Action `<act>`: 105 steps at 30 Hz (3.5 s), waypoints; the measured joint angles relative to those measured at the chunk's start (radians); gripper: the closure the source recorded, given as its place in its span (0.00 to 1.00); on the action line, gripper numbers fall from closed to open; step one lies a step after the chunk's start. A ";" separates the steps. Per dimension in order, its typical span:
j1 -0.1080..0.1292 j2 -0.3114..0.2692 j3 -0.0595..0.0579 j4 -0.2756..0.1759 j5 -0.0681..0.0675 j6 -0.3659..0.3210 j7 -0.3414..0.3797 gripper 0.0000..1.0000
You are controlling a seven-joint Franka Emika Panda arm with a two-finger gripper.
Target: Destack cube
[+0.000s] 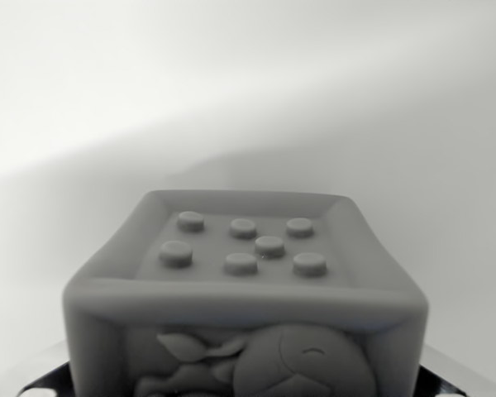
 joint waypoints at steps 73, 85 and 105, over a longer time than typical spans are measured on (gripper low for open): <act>0.048 -0.158 -0.060 -0.034 -0.050 -0.118 0.038 0.00; 0.062 -0.302 -0.089 -0.048 -0.124 -0.243 0.091 0.00; 0.056 -0.529 -0.093 -0.024 -0.197 -0.489 0.146 0.00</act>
